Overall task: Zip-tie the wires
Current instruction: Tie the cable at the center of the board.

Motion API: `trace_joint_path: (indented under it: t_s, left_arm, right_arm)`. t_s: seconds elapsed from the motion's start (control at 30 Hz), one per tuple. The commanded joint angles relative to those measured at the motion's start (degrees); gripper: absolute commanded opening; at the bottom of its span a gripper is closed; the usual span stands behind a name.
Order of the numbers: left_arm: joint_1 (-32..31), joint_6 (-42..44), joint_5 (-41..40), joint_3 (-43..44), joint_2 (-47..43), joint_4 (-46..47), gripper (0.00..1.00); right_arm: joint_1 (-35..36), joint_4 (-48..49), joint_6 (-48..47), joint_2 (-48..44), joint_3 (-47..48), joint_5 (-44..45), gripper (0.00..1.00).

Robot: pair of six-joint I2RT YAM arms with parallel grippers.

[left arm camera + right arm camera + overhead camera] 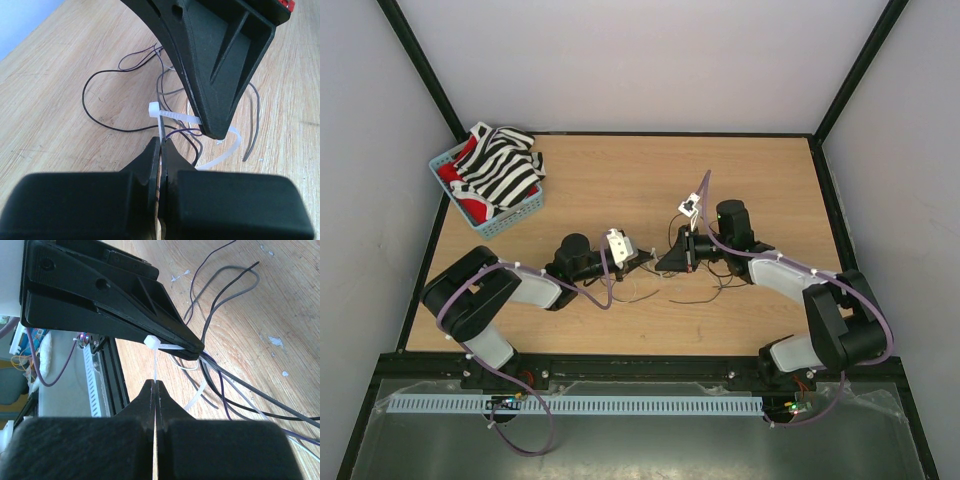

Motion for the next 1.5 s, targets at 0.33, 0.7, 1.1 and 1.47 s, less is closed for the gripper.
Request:
trace_joint_path:
  t_s: [0.33,0.7,1.1,1.47]
  left_arm:
    - [-0.5,1.6,-0.5,-0.3,-0.9,2.9,0.0]
    - [-1.5,4.4,-3.0,-1.3,-0.9,3.7,0.0]
    - [-3.0,7.8,-6.6,-2.1,-1.1,4.6,0.0]
    - [-4.0,9.2,-7.7,-2.2,-1.4,5.1,0.0]
  right_arm:
    - [-0.4,3.1,0.8,-2.2,-1.1,-1.7,0.0]
    - [-0.7,6.7,4.9,-1.2,-0.9,-2.3,0.0]
    - [-1.0,7.5,8.9,0.0,-0.4,-2.9,0.0]
    - [-1.3,7.5,11.9,2.7,1.6,-1.5,0.0]
